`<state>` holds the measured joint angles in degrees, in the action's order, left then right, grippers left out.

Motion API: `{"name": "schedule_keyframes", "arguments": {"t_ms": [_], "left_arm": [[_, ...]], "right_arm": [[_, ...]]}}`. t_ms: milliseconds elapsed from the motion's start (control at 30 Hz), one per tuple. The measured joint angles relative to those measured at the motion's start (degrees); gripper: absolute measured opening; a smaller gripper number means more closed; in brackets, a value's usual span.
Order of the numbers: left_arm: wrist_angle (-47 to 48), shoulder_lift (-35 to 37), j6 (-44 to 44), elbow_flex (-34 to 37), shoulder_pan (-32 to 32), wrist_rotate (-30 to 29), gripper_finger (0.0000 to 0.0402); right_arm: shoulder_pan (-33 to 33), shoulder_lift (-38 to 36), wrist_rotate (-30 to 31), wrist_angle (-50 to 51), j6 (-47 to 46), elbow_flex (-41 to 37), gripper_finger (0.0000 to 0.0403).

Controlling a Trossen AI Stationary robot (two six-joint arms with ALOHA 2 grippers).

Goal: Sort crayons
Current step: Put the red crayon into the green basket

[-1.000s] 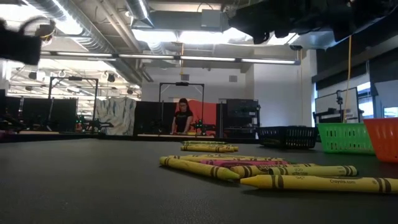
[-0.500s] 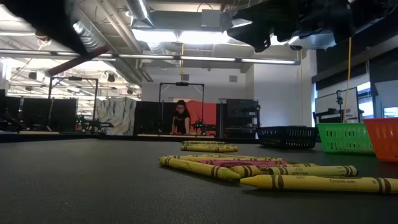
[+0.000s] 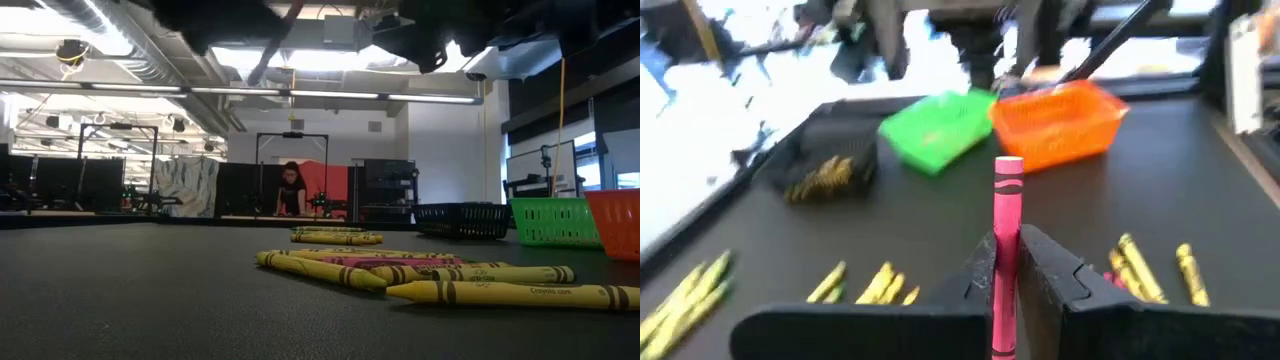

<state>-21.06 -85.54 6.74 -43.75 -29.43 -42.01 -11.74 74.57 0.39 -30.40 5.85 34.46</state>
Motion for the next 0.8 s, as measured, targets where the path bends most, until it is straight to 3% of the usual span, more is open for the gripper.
{"name": "schedule_keyframes", "arguments": {"t_ms": [267,433,567,667,800], "left_arm": [[-21.33,-2.56,-16.05,1.69,6.15,11.66,0.0013],[-31.79,-6.61,-19.91,1.70,8.97,18.44,0.0013],[-37.21,-8.87,-20.41,1.66,10.12,20.38,0.0013],[-38.33,-9.44,-20.33,1.40,10.43,20.51,0.0013],[-38.17,-9.42,-19.95,1.40,10.09,20.53,0.0013]], "right_arm": [[-1.59,7.27,0.65,-13.90,1.64,0.02,0.0308],[-1.80,12.62,0.47,-22.65,3.21,1.00,0.0308],[-1.80,16.25,-0.41,-23.06,3.23,3.09,0.0302],[-1.80,18.54,-2.25,-23.27,3.23,4.78,0.0274],[-1.82,19.42,-3.42,-23.00,3.28,5.42,0.0209]]}}
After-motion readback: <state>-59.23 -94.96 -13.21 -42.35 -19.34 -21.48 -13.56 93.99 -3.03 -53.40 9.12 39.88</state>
